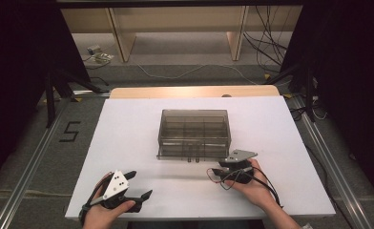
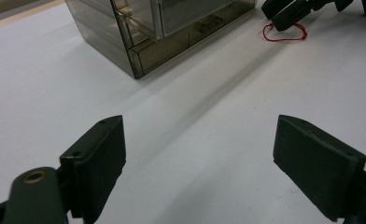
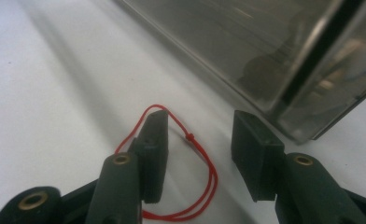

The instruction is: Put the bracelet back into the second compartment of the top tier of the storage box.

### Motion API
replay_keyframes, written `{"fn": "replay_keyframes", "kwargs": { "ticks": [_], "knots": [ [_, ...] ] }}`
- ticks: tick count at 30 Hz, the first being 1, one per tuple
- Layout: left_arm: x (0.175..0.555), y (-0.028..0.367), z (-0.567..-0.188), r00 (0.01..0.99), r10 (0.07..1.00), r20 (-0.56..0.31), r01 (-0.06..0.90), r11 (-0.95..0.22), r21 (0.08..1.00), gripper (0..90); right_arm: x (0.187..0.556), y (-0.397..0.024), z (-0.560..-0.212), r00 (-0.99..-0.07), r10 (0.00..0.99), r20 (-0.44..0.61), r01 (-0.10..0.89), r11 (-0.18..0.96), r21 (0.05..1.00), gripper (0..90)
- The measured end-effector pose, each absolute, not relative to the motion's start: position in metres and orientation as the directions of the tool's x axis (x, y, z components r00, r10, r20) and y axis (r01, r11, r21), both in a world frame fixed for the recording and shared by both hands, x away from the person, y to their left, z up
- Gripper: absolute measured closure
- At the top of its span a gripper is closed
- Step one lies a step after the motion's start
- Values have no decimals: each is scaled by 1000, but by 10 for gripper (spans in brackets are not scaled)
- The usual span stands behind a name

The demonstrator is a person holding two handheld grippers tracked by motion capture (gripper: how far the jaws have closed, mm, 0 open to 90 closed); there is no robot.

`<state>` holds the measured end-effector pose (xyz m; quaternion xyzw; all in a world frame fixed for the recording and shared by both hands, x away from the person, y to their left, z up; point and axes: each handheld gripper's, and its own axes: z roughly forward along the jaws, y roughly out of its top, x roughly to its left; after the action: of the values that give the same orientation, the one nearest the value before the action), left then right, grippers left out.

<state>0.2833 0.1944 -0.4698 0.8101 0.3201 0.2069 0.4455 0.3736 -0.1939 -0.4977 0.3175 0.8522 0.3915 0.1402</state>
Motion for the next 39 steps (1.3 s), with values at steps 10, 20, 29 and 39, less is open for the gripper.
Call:
{"fn": "replay_keyframes", "kwargs": {
  "ticks": [10, 20, 29, 39],
  "knots": [
    [283, 194, -470, 711, 701, 52, 331, -399, 855, 170, 373, -193, -498, -748, 664, 6, 443, 492, 749, 780],
    [283, 194, -470, 712, 701, 52, 328, -397, 857, 168, 372, -197, -498, -754, 656, 36, 454, 481, 750, 900],
    [283, 195, -470, 710, 702, 54, 326, -396, 858, 168, 368, -202, -492, -748, 660, 70, 462, 441, 769, 900],
    [282, 195, -469, 708, 704, 54, 325, -393, 860, 168, 360, -205, -486, -770, 635, 65, 434, 445, 784, 900]
  ]
}}
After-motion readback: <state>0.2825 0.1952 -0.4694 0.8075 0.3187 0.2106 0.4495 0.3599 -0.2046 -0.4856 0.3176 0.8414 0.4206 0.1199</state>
